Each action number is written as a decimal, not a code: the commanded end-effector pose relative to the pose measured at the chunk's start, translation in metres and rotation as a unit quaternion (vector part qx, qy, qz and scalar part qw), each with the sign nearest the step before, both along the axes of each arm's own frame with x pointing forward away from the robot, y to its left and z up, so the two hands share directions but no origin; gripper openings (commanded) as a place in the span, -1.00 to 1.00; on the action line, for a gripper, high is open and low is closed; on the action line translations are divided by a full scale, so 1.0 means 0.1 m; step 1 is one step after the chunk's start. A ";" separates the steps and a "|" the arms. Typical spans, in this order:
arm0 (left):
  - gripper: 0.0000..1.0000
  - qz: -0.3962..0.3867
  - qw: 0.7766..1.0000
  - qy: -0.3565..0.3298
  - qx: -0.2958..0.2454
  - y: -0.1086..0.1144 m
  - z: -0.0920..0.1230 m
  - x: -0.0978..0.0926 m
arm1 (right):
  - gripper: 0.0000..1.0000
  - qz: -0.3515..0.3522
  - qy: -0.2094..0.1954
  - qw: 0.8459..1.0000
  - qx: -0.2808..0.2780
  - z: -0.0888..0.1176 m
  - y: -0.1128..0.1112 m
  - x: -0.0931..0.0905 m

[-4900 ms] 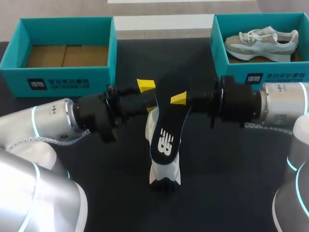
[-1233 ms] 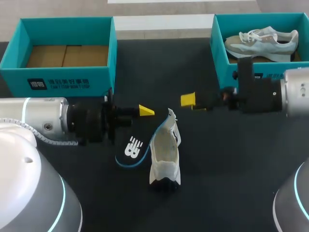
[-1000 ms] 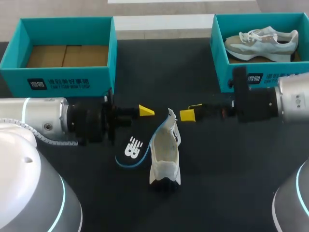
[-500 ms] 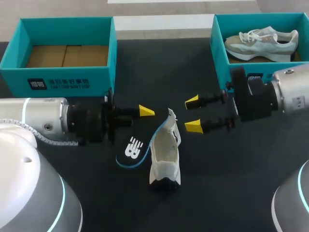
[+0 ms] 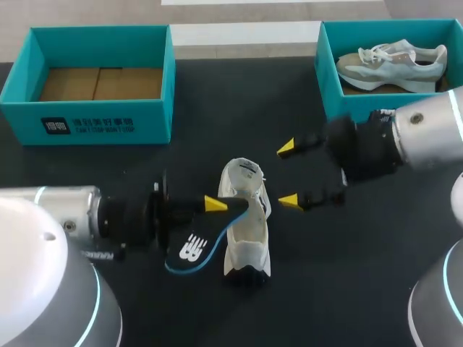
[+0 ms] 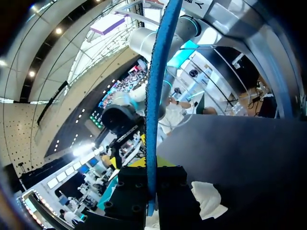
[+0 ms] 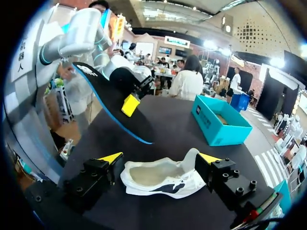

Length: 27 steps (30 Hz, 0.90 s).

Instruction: Take the shoe out of the shoebox, open the shoe tongue, remove and reinsert the insole, then place the shoe into the shoebox

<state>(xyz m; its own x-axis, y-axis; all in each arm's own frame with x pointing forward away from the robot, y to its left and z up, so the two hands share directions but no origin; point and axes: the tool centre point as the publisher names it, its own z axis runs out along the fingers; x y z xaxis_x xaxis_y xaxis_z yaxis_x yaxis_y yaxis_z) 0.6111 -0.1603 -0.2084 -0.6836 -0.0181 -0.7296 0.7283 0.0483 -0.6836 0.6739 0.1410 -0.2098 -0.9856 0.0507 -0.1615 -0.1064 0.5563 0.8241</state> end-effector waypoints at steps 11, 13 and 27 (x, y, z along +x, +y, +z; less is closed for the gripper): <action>-1.00 -0.003 1.000 0.007 -0.013 -0.01 -0.32 -0.10 | 1.00 -0.017 0.015 1.000 0.001 -0.13 -0.05 -0.11; -1.00 -0.003 1.000 0.007 -0.013 -0.01 -0.32 -0.10 | 1.00 -0.017 0.015 1.000 0.001 -0.13 -0.05 -0.11; -1.00 -0.003 1.000 0.007 -0.013 -0.01 -0.32 -0.10 | 1.00 -0.006 -0.011 0.993 -0.114 -0.59 -0.03 -0.02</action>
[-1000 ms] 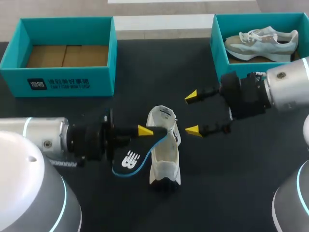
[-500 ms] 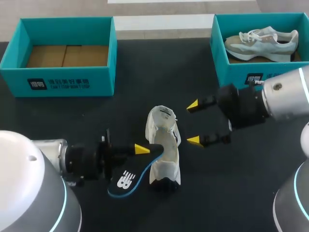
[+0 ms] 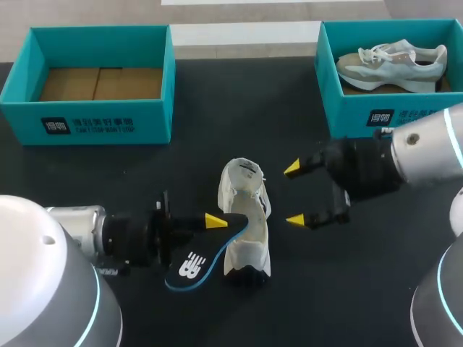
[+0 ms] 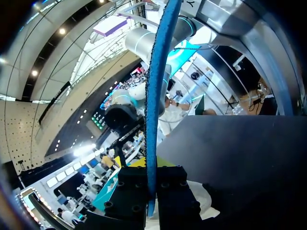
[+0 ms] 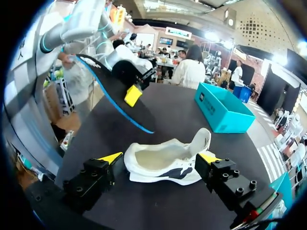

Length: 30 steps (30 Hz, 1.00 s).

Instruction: Take the shoe out of the shoebox, open the shoe tongue, remove and reinsert the insole, then place the shoe into the shoebox

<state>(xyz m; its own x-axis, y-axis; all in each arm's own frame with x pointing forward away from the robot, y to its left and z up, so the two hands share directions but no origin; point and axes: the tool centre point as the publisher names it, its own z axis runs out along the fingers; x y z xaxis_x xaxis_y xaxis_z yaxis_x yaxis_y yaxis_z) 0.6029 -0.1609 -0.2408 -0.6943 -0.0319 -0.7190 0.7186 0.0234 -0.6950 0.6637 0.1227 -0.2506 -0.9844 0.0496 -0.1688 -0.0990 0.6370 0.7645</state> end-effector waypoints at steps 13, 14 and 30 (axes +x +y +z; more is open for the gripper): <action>-1.00 0.002 1.000 0.000 0.001 0.00 0.01 -0.02 | 1.00 -0.004 -0.030 0.994 -0.107 -0.61 0.27 0.26; -1.00 0.002 1.000 0.000 0.001 0.00 0.01 -0.02 | 1.00 0.003 -0.025 0.993 -0.112 -0.62 0.27 0.27; -1.00 -0.016 1.000 0.004 0.003 -0.04 0.00 0.01 | 1.00 0.003 -0.026 0.992 -0.123 -0.62 0.27 0.28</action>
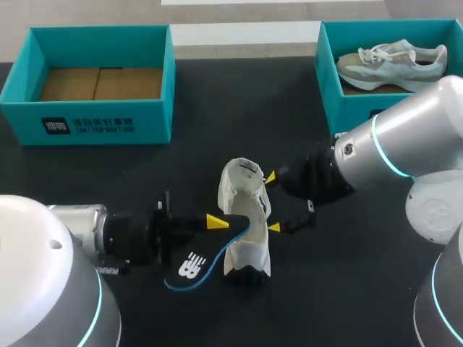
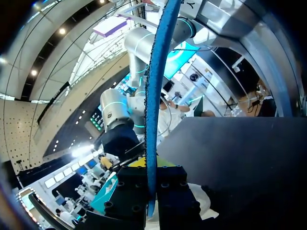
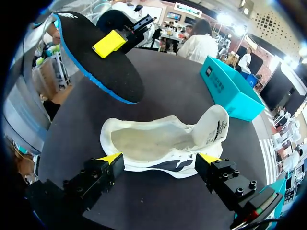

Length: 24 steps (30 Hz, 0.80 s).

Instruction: Take the shoe out of the shoebox, open the shoe tongue, remove and reinsert the insole, then place the shoe into the shoebox

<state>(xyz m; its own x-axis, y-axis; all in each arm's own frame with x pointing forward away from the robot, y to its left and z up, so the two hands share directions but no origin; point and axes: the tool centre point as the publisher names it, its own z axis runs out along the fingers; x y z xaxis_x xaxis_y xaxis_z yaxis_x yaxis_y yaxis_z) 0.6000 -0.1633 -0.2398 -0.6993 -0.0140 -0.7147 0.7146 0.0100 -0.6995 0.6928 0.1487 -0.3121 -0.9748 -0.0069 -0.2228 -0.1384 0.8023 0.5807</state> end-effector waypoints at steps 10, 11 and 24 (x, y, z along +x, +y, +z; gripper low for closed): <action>-1.00 0.006 1.000 -0.005 0.018 0.03 -0.03 0.14 | 1.00 -0.004 0.007 1.000 0.005 -0.11 0.01 -0.02; -1.00 0.006 1.000 -0.006 0.018 0.03 -0.04 0.15 | 1.00 -0.003 0.007 1.000 0.005 -0.11 0.01 -0.01; -1.00 -0.002 0.999 -0.011 0.030 -0.07 -0.10 0.20 | 1.00 -0.001 0.014 1.000 -0.003 -0.20 0.02 -0.03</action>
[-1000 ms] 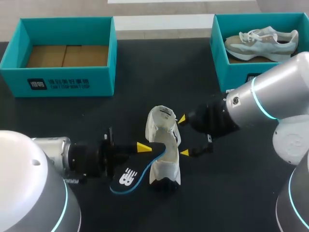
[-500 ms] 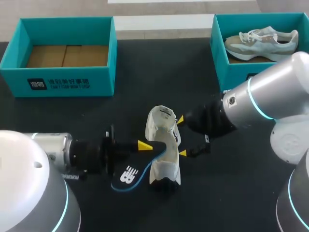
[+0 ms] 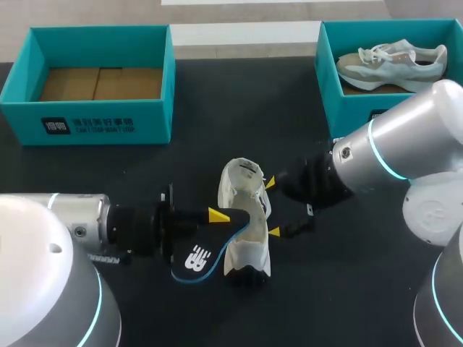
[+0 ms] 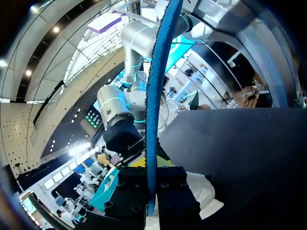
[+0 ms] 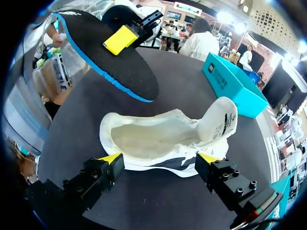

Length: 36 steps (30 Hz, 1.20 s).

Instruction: Take the shoe out of the shoebox, open the shoe tongue, remove and reinsert the insole, then place the shoe into the shoebox

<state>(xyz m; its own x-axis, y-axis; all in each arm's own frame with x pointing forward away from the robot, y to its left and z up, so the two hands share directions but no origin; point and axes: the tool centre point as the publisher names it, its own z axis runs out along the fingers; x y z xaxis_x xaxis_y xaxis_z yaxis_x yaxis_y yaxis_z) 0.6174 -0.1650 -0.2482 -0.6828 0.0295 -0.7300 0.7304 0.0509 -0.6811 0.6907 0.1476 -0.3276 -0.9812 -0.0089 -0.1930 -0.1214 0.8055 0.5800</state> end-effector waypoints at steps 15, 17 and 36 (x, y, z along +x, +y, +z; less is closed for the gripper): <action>-1.00 -0.021 1.000 0.017 0.014 -0.26 -0.17 0.11 | 1.00 -0.003 -0.013 1.000 -0.012 -0.09 0.06 -0.01; -1.00 -0.023 0.999 0.019 0.015 -0.27 -0.21 0.09 | 1.00 -0.003 -0.013 1.000 -0.012 -0.09 0.06 -0.01; -1.00 -0.003 0.999 0.031 0.028 -0.41 -0.60 0.13 | 1.00 -0.003 -0.013 1.000 -0.012 -0.09 0.06 -0.01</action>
<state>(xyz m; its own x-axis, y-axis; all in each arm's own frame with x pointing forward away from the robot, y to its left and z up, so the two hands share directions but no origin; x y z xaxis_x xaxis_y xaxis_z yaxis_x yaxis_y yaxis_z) 0.6330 -0.2023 -0.3051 -0.7264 0.0837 -0.6821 0.6872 0.0790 -0.7221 0.6911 0.1522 -0.3361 -0.9764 -0.0098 -0.2158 -0.1317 0.8190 0.5585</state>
